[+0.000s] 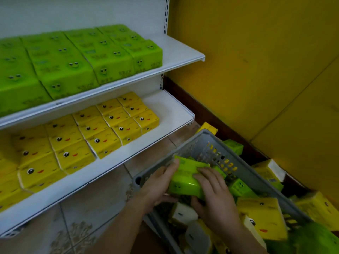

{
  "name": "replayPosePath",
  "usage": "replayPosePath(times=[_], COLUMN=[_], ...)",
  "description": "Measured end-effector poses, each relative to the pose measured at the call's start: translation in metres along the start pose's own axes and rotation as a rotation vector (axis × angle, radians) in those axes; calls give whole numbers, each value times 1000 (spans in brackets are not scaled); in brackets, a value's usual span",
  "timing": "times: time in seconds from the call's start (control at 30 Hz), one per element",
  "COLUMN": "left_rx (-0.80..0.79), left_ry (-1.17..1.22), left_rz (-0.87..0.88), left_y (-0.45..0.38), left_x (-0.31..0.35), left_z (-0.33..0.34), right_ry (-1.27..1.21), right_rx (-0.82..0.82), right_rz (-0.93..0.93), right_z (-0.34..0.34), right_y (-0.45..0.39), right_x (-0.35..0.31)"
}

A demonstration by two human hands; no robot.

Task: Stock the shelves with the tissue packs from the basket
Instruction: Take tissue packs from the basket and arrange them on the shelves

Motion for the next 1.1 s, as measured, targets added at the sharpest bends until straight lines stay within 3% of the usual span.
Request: replayPosePath(times=[0.1,0.2,0.3,0.4,0.5,0.63,0.8,0.93,1.1], left_rx=[63,138,173,226,408,976,1359,1489,1480], left_ry=[75,168,186,162,155,49,-27,-44,-132], left_rz=[178,298,379,447,550,700,727,628,467], left_y=[16,32,52,72,97,140,202,233,248], left_x=[26,49,68,84,100,117,124,118,108], left_z=[-7,-28,-56,-81,-114,-180,-260,-334,-403], right_ry=[-174,-470,-737,-931,-1014,-1072,-930,-794,-664], right_rx=[147,238,117,32,35,-42,-7,-37,-27], right_rz=[-128,97,354,374,288,119,-257,-485,-519], right_z=[-25,-42,-48,-54,-55,-43,-30,-8,22], right_y=[-12,-34,-66,-98,-133,-174,-205,-223,-239], right_x=[-18,-31,-57,-88,-132,-215,-319,-396,-467])
Point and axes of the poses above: each hand's wrist, its own y-axis away from the middle knuckle, its own z-axis out of the palm, x = y × z, the point moved 2 cm from there along -y, towards the middle knuckle, and after that the axes turned 5 degrees about x, right-handed, at the moved point
